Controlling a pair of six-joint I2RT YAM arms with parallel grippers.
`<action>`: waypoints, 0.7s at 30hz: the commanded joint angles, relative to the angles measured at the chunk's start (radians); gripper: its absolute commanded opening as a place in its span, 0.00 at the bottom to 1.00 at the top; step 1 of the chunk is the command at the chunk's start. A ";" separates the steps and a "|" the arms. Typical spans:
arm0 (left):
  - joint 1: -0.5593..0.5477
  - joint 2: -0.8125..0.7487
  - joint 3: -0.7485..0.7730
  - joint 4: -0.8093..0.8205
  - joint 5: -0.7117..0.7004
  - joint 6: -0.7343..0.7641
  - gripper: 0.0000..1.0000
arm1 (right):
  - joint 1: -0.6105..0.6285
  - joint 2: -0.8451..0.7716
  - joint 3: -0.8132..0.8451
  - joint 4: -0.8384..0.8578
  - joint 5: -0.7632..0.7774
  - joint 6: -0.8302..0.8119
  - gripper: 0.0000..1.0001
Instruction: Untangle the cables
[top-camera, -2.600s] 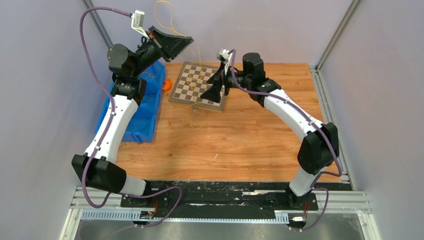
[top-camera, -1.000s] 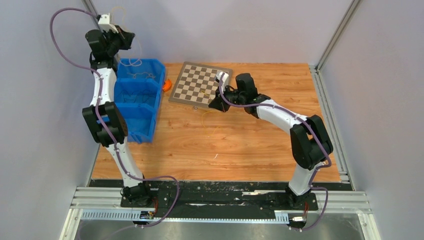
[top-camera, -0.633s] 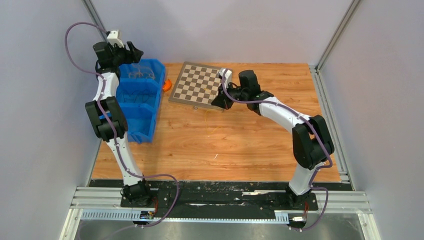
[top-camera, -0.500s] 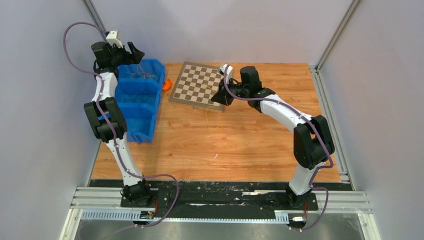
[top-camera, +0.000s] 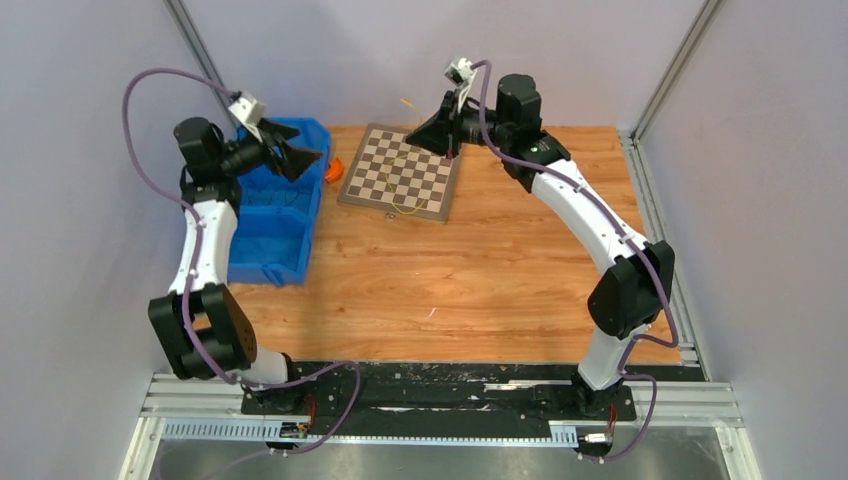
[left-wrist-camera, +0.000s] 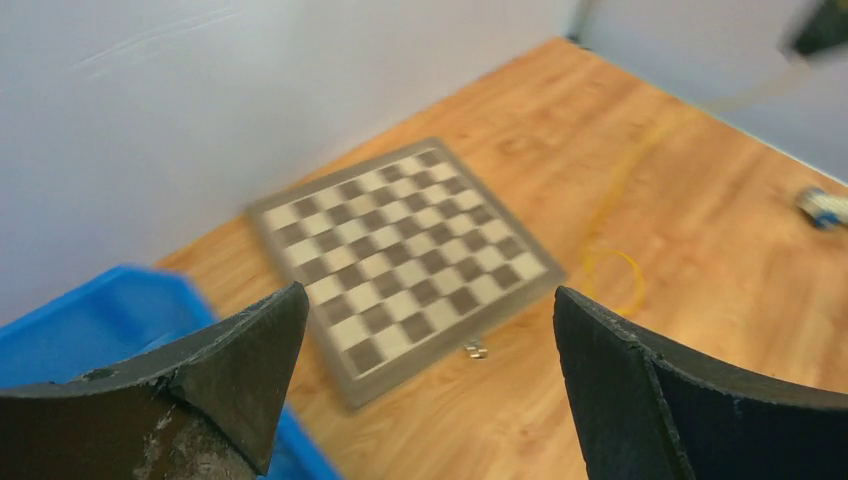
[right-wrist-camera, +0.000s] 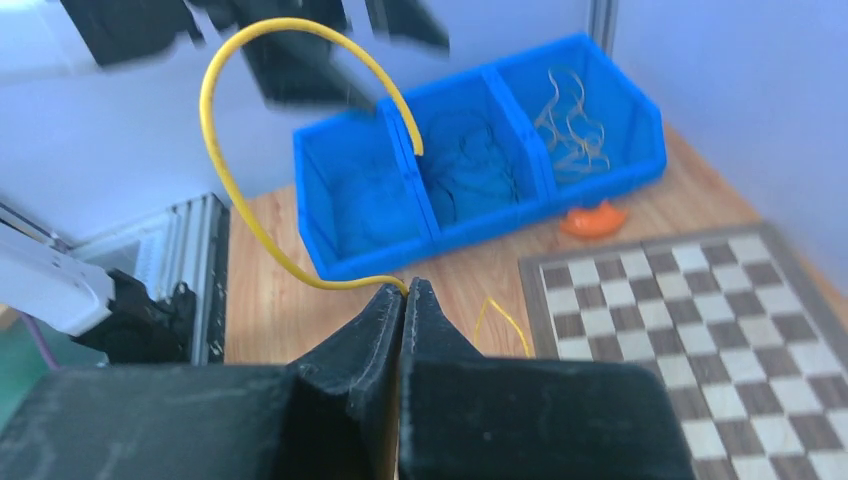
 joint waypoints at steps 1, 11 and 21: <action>-0.080 -0.115 -0.168 0.049 0.163 0.125 1.00 | -0.004 0.009 0.154 0.050 -0.076 0.131 0.00; -0.315 -0.179 -0.245 0.152 0.031 -0.033 0.93 | 0.000 0.024 0.198 0.076 -0.107 0.245 0.00; -0.442 -0.089 -0.140 0.170 -0.038 -0.064 0.86 | 0.010 0.005 0.155 0.076 -0.111 0.255 0.00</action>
